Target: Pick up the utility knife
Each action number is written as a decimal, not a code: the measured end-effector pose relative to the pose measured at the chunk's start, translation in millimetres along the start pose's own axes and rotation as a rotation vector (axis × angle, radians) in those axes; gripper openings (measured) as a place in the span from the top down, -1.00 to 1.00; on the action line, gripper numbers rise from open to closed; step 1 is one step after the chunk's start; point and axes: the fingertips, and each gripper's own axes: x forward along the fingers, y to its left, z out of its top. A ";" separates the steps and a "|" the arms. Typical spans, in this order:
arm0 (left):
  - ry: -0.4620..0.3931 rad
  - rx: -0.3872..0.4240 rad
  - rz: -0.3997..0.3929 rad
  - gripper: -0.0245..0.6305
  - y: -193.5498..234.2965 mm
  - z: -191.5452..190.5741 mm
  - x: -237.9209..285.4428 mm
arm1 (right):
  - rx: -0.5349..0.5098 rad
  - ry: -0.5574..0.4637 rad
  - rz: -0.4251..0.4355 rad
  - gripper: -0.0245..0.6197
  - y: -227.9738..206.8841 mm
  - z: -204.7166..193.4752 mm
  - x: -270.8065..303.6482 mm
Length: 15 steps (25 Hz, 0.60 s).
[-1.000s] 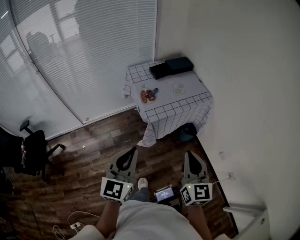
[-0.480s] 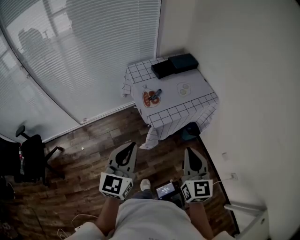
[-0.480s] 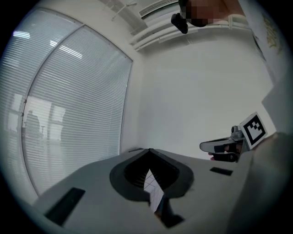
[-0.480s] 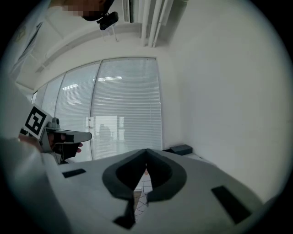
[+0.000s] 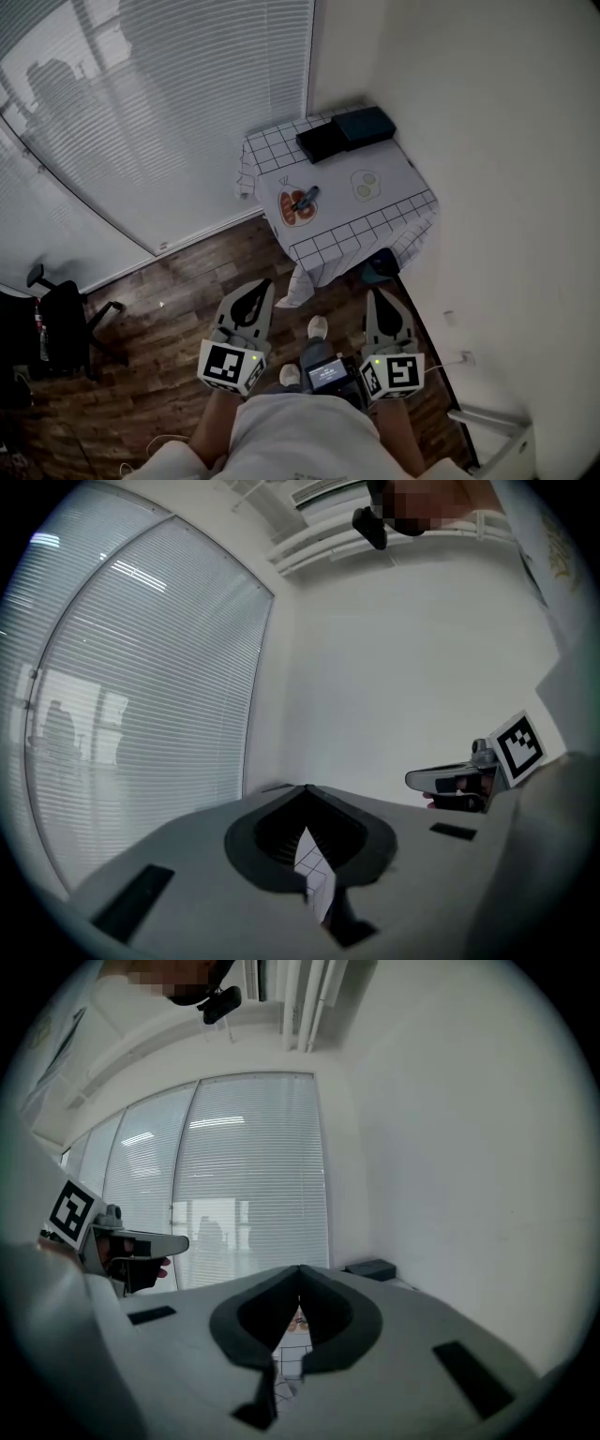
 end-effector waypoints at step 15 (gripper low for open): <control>-0.018 0.052 0.096 0.91 52.5 23.4 127.1 | 0.009 0.000 0.113 0.90 -57.1 17.4 129.9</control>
